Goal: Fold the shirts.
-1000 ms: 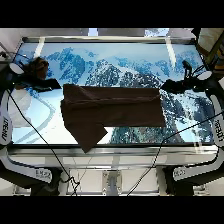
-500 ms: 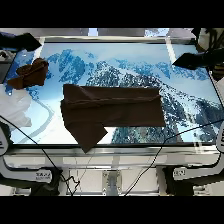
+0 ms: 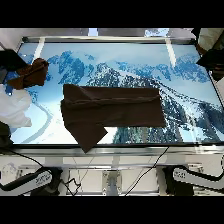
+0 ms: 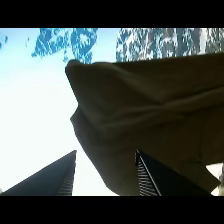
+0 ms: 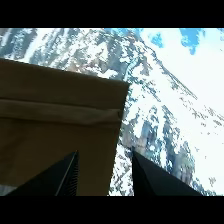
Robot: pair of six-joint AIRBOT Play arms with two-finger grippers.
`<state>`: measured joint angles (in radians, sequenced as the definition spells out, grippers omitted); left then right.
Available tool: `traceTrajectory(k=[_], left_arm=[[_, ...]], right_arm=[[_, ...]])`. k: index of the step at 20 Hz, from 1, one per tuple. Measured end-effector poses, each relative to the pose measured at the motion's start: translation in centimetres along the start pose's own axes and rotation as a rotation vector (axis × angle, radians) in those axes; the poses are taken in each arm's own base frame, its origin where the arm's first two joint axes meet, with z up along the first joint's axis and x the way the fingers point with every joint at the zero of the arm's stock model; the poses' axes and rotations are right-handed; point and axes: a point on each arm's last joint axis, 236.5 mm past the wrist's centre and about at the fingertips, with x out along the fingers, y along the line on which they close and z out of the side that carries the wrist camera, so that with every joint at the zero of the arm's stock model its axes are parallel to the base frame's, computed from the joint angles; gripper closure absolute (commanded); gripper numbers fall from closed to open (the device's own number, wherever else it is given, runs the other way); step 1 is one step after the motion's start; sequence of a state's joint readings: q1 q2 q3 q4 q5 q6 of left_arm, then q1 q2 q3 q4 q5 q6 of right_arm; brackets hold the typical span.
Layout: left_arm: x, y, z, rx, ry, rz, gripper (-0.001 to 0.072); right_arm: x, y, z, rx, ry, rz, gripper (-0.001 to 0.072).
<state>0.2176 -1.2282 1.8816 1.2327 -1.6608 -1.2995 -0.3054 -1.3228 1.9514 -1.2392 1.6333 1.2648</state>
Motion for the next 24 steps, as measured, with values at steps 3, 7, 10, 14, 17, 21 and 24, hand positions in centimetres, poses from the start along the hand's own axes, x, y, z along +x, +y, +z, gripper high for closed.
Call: traceTrajectory(k=[3,7,10,14,17,21,24], left_arm=[[3.3,-0.7,-4.7,-0.061,0.155,-0.066,0.0214],[8.2,-3.3,-11.6,-0.179,0.368,-0.230,0.0188],[11.4,-4.9,-17.1,-0.275,0.519,-0.315,0.0189],[13.8,-7.9,-24.6,-0.399,0.720,-0.419,0.0189],[15.0,-9.4,-29.3,-0.463,0.818,-0.444,0.0189],[17.6,-10.1,-32.8,-0.531,0.815,-0.417,0.0189],[19.3,-10.3,-33.7,-0.566,0.774,-0.391,0.0190]], right_arm=[[0.3,-1.4,-1.8,0.044,0.056,-0.032,0.0333],[2.1,-2.7,-4.1,0.094,0.128,-0.038,0.0333],[3.8,-3.2,-5.7,0.119,0.174,-0.035,0.0333],[5.7,-3.5,-7.3,0.133,0.220,-0.024,0.0333],[6.4,-3.6,-8.0,0.134,0.235,-0.019,0.0333],[6.8,-3.6,-8.3,0.134,0.244,-0.014,0.0333],[6.9,-3.6,-8.4,0.134,0.246,-0.013,0.0333]])
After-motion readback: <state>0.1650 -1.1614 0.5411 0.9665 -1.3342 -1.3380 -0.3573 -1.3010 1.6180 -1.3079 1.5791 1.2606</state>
